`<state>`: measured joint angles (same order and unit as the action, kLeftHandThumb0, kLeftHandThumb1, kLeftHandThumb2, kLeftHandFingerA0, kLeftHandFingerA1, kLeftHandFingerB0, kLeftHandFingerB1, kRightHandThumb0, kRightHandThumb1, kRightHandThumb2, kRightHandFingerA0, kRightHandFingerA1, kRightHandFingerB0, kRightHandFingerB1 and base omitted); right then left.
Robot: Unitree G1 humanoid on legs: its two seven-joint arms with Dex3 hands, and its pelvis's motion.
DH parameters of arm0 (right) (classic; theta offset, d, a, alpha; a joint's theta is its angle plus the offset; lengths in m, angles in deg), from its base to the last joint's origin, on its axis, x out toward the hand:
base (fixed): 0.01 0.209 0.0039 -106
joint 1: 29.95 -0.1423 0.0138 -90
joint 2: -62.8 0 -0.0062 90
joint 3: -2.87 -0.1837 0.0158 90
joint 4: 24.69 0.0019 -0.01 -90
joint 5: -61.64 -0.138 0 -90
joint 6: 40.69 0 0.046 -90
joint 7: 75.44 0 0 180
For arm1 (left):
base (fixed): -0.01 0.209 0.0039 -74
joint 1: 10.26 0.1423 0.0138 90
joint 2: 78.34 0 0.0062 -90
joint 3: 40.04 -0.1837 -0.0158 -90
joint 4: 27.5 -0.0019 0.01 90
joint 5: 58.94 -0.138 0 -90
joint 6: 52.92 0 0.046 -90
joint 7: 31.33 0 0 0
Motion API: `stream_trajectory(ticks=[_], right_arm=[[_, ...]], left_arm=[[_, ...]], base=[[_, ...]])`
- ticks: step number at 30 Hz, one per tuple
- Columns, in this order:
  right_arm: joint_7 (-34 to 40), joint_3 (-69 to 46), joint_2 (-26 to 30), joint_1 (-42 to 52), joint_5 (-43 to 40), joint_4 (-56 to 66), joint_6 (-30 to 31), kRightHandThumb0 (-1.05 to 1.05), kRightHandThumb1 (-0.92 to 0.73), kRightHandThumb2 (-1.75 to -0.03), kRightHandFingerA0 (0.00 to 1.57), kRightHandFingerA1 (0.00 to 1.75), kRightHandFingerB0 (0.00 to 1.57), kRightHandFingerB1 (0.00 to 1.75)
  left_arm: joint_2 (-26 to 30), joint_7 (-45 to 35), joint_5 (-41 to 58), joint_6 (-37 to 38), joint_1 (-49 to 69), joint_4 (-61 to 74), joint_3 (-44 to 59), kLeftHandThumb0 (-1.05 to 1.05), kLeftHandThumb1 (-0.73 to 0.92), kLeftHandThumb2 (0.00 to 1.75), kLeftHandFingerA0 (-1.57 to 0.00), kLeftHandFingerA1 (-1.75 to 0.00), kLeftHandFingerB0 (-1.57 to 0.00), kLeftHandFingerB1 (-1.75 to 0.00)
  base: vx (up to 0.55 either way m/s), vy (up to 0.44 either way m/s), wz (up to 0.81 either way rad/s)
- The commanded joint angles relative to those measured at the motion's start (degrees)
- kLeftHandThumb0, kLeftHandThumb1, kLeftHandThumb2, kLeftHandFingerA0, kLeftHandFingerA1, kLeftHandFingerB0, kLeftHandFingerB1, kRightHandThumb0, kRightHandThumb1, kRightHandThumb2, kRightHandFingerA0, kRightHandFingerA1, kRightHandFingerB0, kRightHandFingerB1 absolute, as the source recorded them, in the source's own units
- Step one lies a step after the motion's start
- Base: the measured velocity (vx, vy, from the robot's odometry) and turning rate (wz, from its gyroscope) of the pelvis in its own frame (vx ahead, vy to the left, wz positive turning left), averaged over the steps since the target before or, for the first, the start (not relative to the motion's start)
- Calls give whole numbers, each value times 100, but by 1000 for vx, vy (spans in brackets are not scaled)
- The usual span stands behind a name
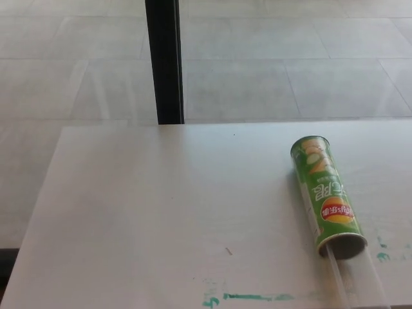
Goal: Use the right hand as a fist to push the chips tray inside its container kept in the middle of the desk
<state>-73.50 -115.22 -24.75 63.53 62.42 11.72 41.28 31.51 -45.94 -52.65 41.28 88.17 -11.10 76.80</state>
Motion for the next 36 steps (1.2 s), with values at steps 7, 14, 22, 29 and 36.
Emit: stream_trajectory(ticks=[7, 14, 22, 29, 36], right_arm=[[683, -1086, 356, -328, -981, 1279, 100, -57, -76, -63, 81, 67, 52, 43], [329, -1309, 321, -325, -1332, 3198, 259, -56, -76, -63, 83, 58, 50, 42], [228, -843, -240, -78, -1742, 5980, 558, -46, -76, -63, 85, 61, 55, 45], [-31, -314, -414, 423, -1961, 7700, 842, -51, -79, -64, 80, 66, 56, 43], [-653, 444, -398, 1088, -1749, 8472, 424, -55, -80, -64, 76, 70, 53, 46]], left_arm=[[100, -285, 256, 111, -49, -133, 165, -65, 77, 63, -52, -52, -40, -41], [97, -290, 253, 205, 8, -125, 153, -65, 78, 63, -51, -55, -39, -42], [81, -313, 239, 142, 10, -136, 131, -66, 78, 63, -49, -55, -37, -41], [74, -266, 223, 156, 16, -103, 111, -67, 63, 99, -43, -61, -33, -53], [75, -225, 204, 135, 29, -137, 103, -67, 78, 63, -52, -52, -42, -41]], base=[[0, 0, 0], [0, 0, 0], [0, 0, 0], [0, 0, 0], [0, 0, 0]])
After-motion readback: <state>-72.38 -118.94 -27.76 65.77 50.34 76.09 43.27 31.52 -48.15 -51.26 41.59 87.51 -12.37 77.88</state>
